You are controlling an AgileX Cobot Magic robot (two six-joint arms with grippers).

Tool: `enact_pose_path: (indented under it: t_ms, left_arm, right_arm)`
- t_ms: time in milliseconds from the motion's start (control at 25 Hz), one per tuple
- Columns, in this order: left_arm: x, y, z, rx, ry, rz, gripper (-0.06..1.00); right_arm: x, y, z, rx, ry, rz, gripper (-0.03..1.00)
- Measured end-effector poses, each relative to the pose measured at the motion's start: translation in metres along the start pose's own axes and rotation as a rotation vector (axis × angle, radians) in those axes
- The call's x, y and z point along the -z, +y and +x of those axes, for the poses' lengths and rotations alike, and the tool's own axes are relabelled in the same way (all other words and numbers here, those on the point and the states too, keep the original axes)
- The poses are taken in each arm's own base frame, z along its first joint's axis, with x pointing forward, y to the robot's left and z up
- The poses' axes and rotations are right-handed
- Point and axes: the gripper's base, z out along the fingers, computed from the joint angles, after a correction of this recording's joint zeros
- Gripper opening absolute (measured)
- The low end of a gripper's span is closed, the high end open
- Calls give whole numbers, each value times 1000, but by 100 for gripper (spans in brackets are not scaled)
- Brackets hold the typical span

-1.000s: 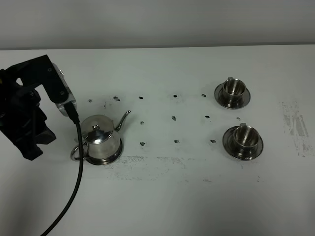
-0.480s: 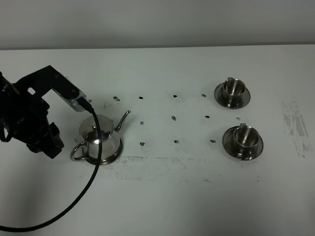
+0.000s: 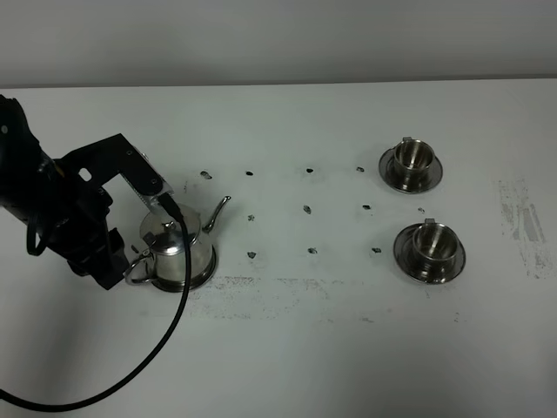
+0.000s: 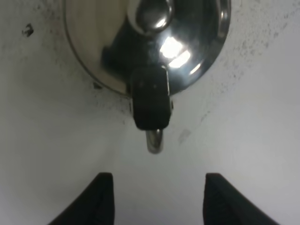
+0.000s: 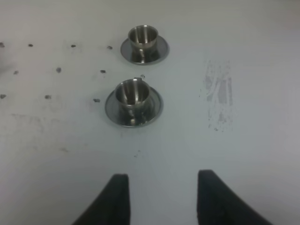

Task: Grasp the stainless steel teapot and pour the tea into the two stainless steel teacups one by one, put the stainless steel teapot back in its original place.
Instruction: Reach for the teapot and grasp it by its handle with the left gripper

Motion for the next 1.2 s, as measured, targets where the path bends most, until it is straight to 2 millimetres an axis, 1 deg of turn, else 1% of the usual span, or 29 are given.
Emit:
enact_pose_path:
  t_ms: [160, 520, 920, 1120, 1200]
  left_arm:
    - [-7, -2, -3, -5, 8, 8, 43]
    - [-16, -4, -8, 62, 44, -16, 43]
    - [-18, -3, -13, 47, 22, -58, 43]
    - [-28, -5, -16, 33, 44, -43, 43]
    - [-29, -5, -16, 29, 46, -46, 43]
  right_arm:
    - [0, 0, 0, 0, 0, 0, 33]
    - [0, 0, 0, -1, 0, 0, 33]
    - [0, 0, 0, -1, 0, 0, 33]
    - [0, 0, 0, 0, 0, 0, 33]
    - [0, 0, 0, 0, 0, 0, 33]
